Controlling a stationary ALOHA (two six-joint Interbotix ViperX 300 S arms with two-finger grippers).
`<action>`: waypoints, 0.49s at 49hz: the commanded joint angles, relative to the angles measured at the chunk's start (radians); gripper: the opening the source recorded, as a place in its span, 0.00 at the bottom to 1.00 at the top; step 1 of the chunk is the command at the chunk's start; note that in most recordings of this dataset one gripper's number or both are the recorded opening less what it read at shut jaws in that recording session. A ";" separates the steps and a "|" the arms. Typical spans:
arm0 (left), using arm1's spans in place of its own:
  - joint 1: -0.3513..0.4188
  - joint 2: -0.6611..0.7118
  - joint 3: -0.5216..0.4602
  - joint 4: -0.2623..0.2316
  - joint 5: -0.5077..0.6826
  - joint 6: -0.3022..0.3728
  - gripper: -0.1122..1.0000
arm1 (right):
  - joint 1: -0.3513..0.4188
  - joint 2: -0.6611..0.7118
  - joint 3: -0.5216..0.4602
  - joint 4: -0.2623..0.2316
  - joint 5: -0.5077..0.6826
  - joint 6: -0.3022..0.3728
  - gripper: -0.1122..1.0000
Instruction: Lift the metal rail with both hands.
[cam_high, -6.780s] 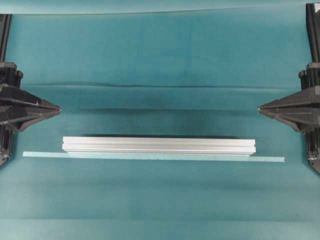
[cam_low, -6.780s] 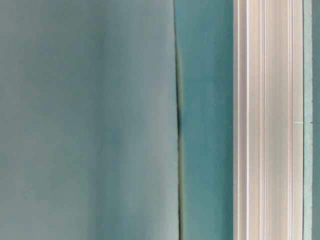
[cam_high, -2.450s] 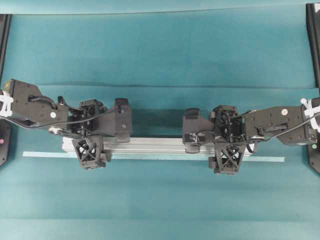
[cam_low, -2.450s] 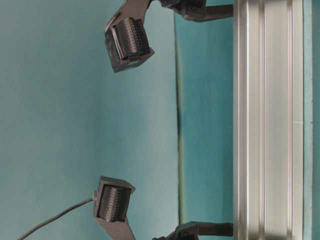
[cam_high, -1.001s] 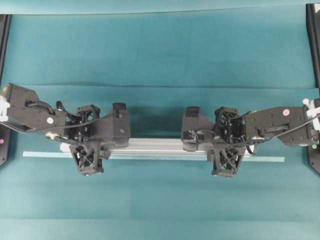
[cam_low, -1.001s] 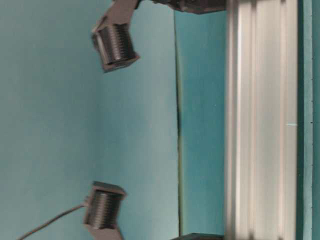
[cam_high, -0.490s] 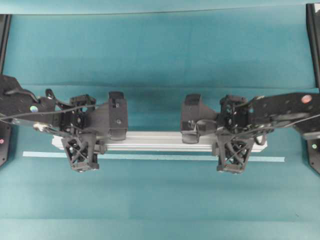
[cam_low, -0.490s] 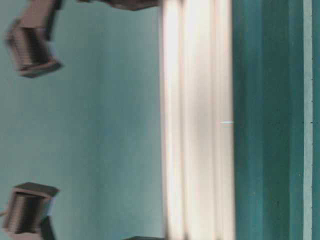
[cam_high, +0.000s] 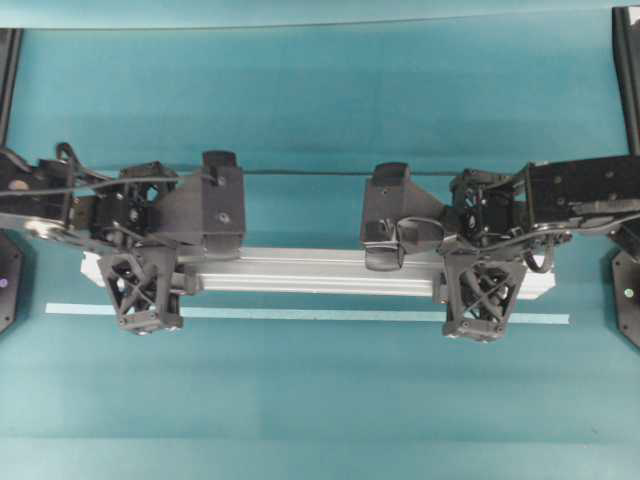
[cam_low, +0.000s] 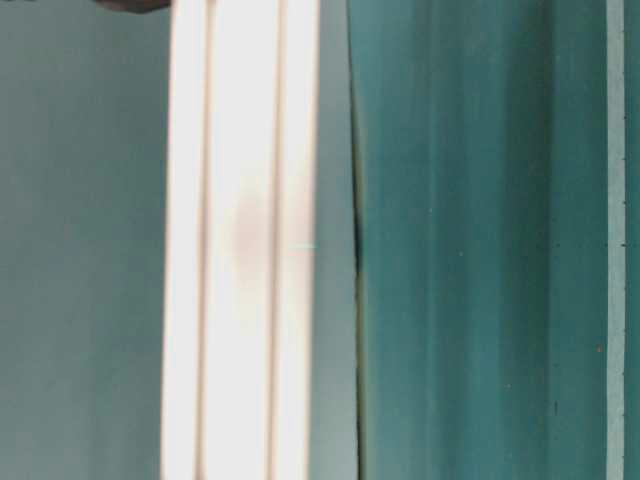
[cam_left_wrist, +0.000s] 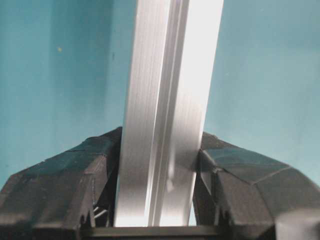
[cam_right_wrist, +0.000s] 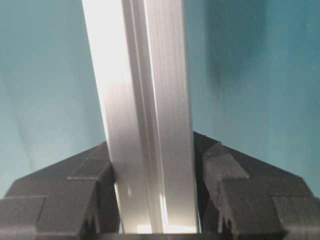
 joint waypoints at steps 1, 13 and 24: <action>0.005 -0.037 -0.064 0.003 0.034 -0.011 0.44 | -0.006 -0.008 -0.055 0.006 0.058 0.009 0.45; 0.008 -0.032 -0.213 0.002 0.160 -0.017 0.44 | -0.014 -0.008 -0.178 0.006 0.183 0.012 0.45; 0.008 0.002 -0.376 0.003 0.304 -0.031 0.44 | -0.020 -0.005 -0.290 0.006 0.290 0.014 0.45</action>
